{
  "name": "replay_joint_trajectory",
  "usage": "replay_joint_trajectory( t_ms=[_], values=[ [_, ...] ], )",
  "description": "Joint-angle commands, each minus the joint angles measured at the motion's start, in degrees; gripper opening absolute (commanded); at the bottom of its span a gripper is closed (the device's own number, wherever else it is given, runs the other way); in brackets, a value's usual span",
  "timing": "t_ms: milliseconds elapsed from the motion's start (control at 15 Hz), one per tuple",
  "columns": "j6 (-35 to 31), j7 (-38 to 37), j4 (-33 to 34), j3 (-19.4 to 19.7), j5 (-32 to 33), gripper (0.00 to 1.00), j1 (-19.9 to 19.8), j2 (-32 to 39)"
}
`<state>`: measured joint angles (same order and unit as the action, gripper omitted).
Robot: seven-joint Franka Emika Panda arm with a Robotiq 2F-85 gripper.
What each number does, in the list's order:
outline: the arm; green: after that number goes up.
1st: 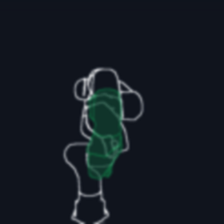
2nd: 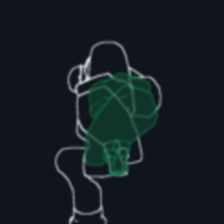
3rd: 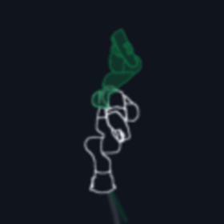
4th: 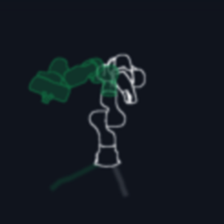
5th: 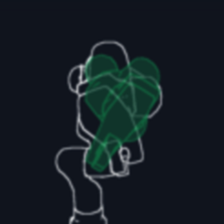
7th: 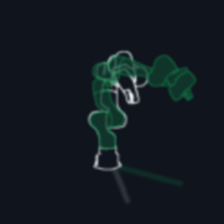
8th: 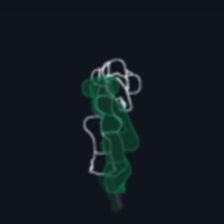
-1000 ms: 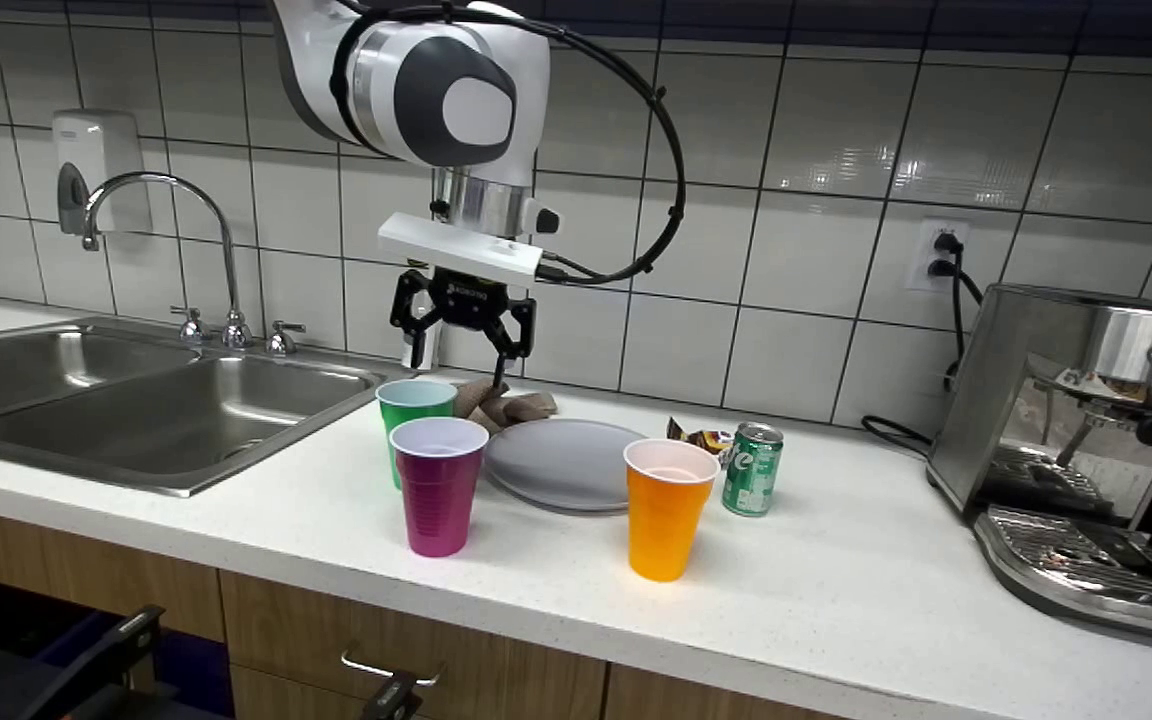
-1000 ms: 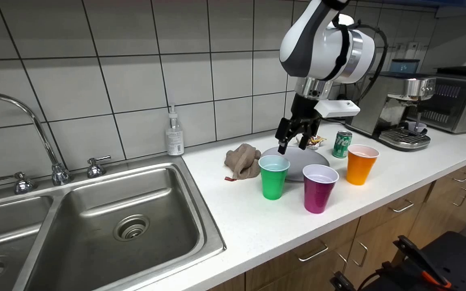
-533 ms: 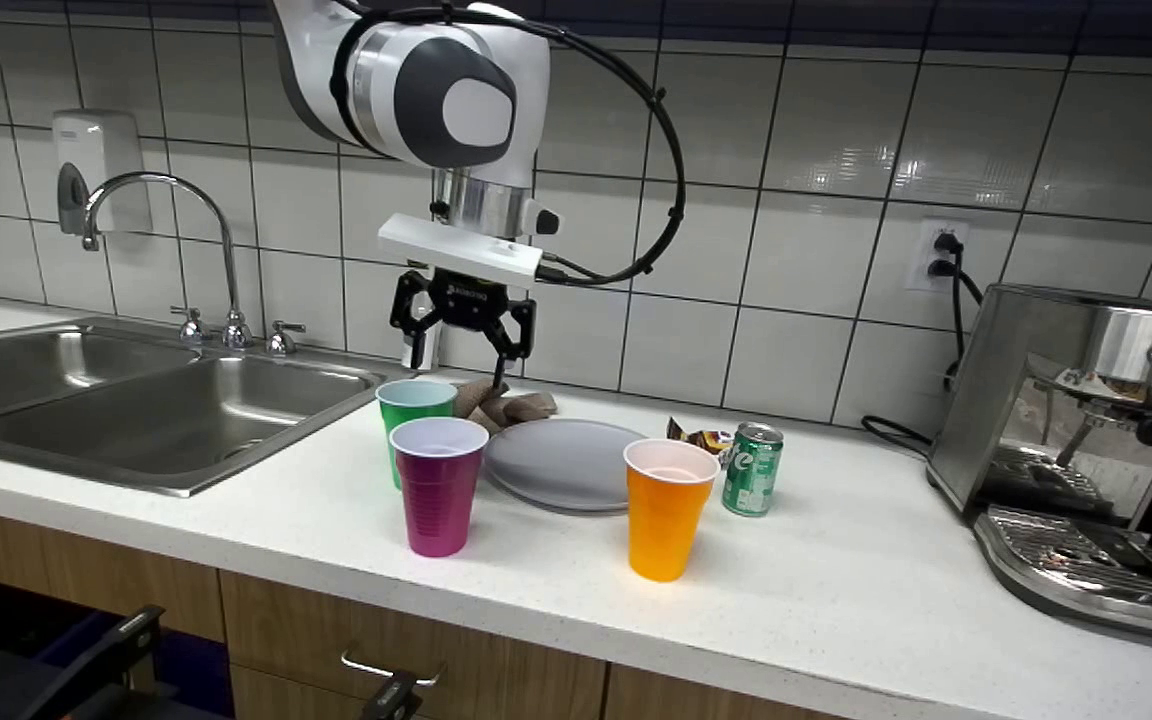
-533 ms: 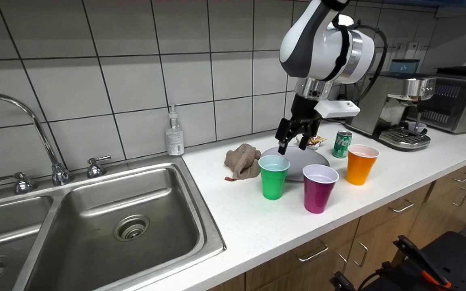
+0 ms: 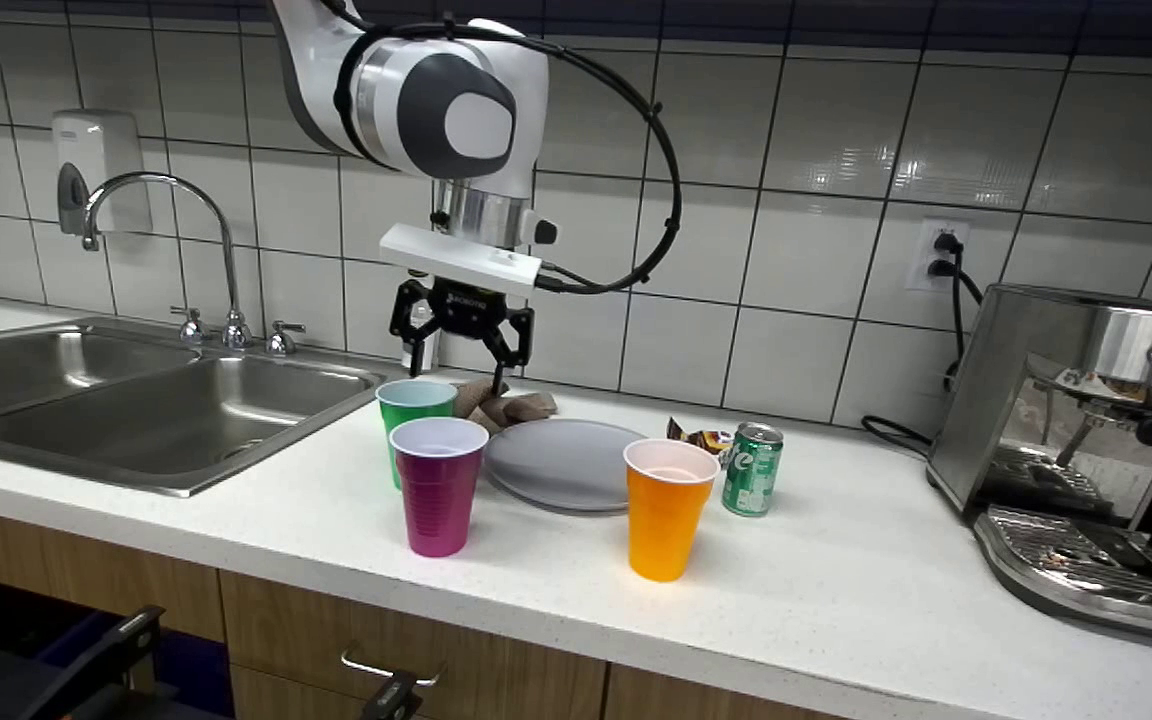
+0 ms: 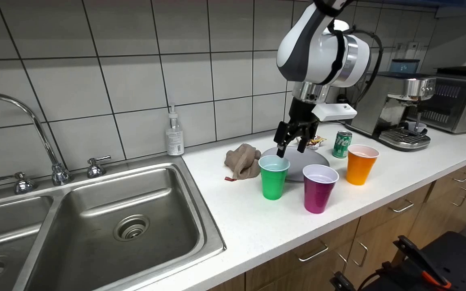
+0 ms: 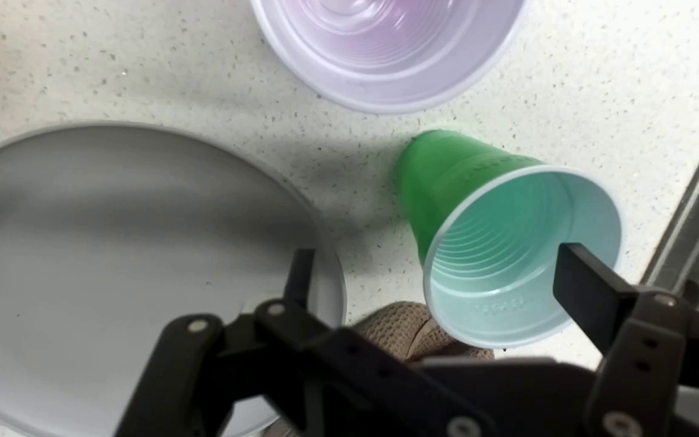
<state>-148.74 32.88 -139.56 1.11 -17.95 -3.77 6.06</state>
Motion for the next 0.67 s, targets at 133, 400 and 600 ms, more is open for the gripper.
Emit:
replay_joint_trajectory(
  t_ms=[133, 400, 600],
  values=[
    [-1.0, -1.2, 2.1, -1.3, 1.8, 1.0, -0.1, 2.5],
    [-2.5, -2.7, 2.4, -1.5, 4.7, 1.0, 0.2, 3.9],
    [-3.4, -3.7, 2.7, -1.7, 6.9, 1.0, 0.4, 5.0]
  ],
)
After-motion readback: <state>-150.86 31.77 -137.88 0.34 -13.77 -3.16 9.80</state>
